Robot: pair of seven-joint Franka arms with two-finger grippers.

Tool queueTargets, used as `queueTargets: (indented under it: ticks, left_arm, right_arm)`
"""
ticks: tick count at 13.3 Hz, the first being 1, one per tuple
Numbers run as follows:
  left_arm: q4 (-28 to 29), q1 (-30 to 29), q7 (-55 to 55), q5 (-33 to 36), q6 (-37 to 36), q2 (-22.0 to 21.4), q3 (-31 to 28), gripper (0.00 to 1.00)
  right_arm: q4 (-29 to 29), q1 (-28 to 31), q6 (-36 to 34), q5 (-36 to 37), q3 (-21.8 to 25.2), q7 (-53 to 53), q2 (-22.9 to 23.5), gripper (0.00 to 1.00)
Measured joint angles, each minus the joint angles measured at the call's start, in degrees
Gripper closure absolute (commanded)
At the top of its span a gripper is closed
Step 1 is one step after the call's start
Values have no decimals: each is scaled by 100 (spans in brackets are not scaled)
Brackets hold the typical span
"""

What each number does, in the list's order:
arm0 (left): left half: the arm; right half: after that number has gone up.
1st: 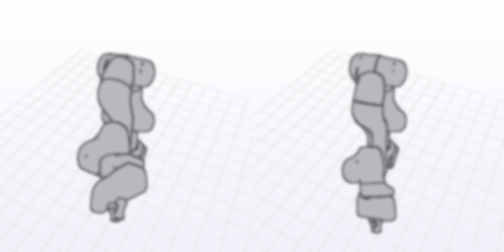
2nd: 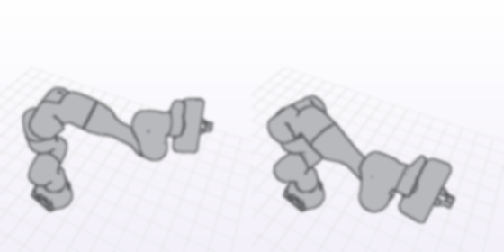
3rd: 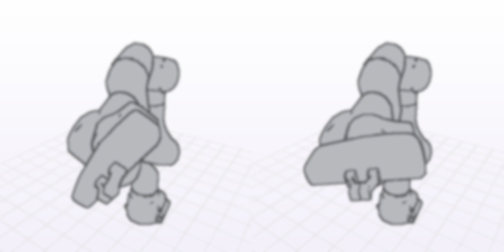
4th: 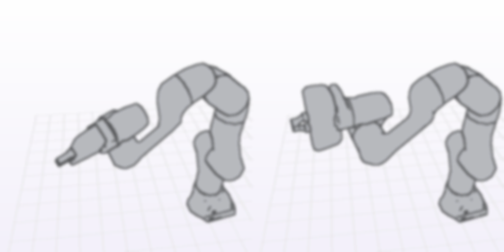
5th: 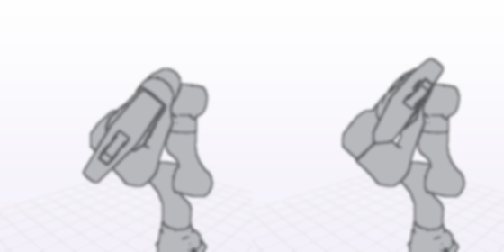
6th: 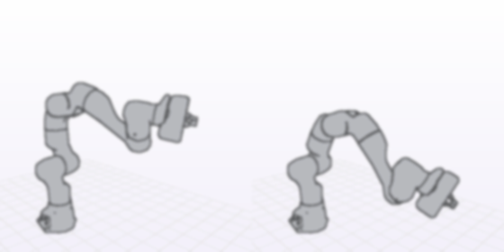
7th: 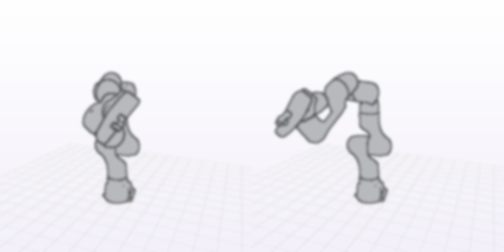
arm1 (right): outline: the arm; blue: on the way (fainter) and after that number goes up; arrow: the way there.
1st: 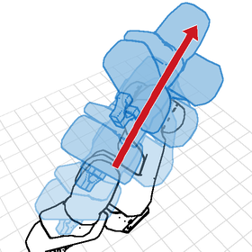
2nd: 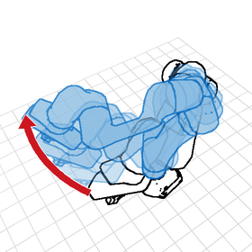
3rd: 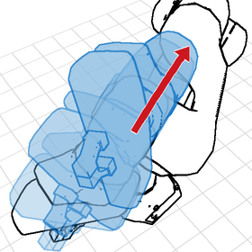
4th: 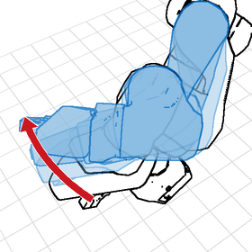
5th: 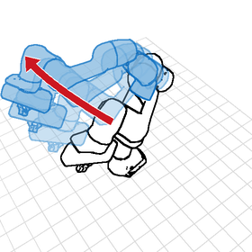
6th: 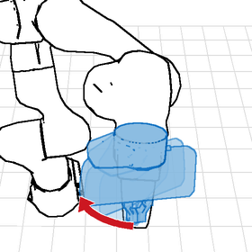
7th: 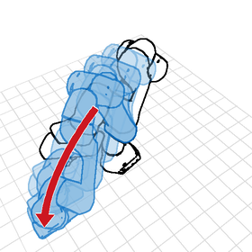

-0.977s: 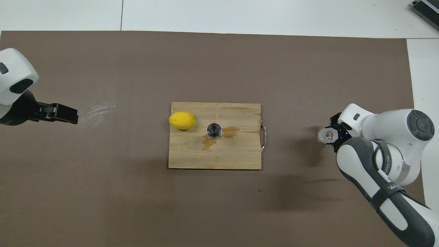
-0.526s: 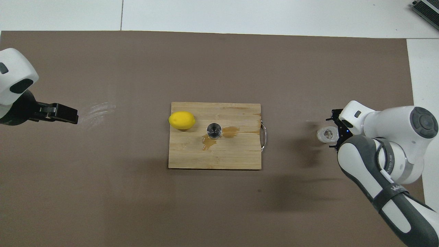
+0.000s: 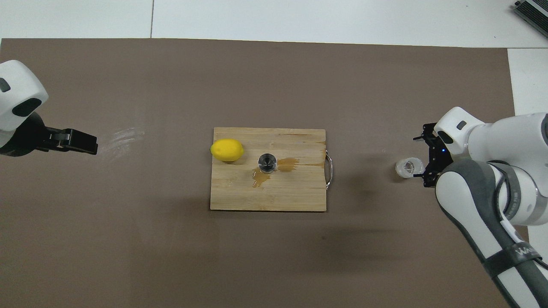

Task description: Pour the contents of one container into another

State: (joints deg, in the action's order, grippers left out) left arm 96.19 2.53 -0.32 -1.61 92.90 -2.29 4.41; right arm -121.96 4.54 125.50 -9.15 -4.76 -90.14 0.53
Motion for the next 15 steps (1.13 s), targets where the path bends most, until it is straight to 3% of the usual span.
queueTargets:
  ticks: [9, 15]
  left_arm:
    - [0, 0, 0, 0, 3, 0, 0, 0]
    - [-4, 0, 0, 0, 6, 0, 0, 0]
  right_arm:
    - [1113, -285, -1219, 861, -9, 3003, -449, 0]
    - [1531, -335, -1371, 1000, -8, 3833, -403, 0]
